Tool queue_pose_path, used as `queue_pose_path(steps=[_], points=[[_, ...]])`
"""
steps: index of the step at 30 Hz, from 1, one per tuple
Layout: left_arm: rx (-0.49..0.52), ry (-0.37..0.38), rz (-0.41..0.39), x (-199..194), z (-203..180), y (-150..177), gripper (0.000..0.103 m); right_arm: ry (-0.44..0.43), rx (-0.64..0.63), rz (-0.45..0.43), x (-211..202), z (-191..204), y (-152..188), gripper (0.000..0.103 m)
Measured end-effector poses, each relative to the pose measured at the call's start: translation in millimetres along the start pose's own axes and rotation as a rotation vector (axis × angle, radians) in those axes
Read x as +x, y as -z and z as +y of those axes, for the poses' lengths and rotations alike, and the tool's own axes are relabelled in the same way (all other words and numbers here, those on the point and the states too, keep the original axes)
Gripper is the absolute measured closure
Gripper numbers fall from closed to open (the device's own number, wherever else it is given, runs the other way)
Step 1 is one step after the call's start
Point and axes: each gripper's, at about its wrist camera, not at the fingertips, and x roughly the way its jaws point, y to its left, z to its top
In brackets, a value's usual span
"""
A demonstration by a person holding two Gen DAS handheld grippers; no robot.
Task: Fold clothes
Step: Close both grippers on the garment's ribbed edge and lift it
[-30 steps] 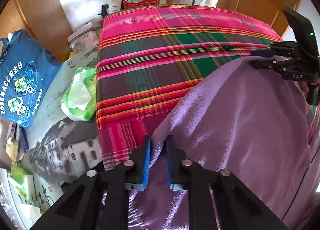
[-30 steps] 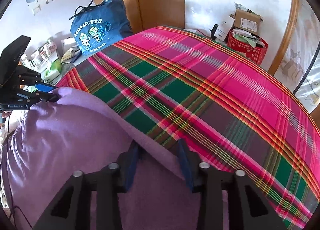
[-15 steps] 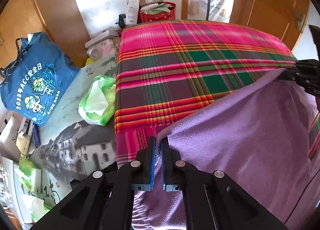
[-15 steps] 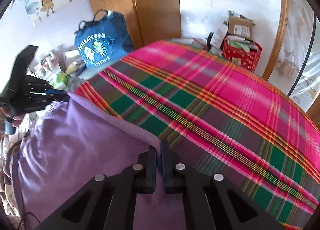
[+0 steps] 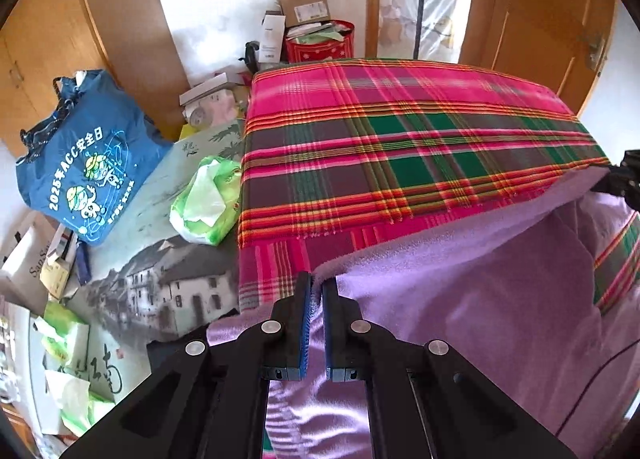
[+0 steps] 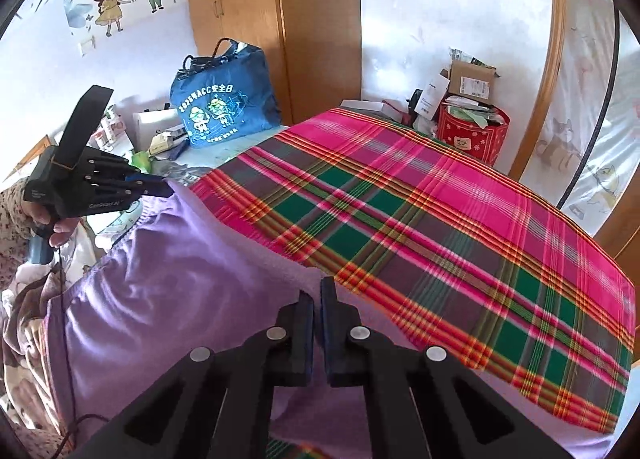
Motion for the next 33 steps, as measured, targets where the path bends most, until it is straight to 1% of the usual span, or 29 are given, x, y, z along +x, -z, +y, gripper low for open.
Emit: queue_pose_path(steps=[4,16,26,33], points=[[0.0,-0.006,-0.013,-10.3,-2.5,7.9,0.098,0.005,0.011,0.004,-10.0,9.2,5.6,0.099],[-0.006,-0.005,-0.067,-49.6,-10.8,38.2,0.098,0.011,0.031,-0.026,-45.8,39.1,29.0,0.099],[0.01,-0.013,-0.122,-92.5,-19.4,62.4,0.098,0.051,0.007,-0.077,-83.5,71.7,47.0,0.099],[0.013,-0.014,-0.142,-117.3,-22.6,81.4,0.098,0.069,-0.019,-0.098,-107.2,96.8,58.5,0.099]])
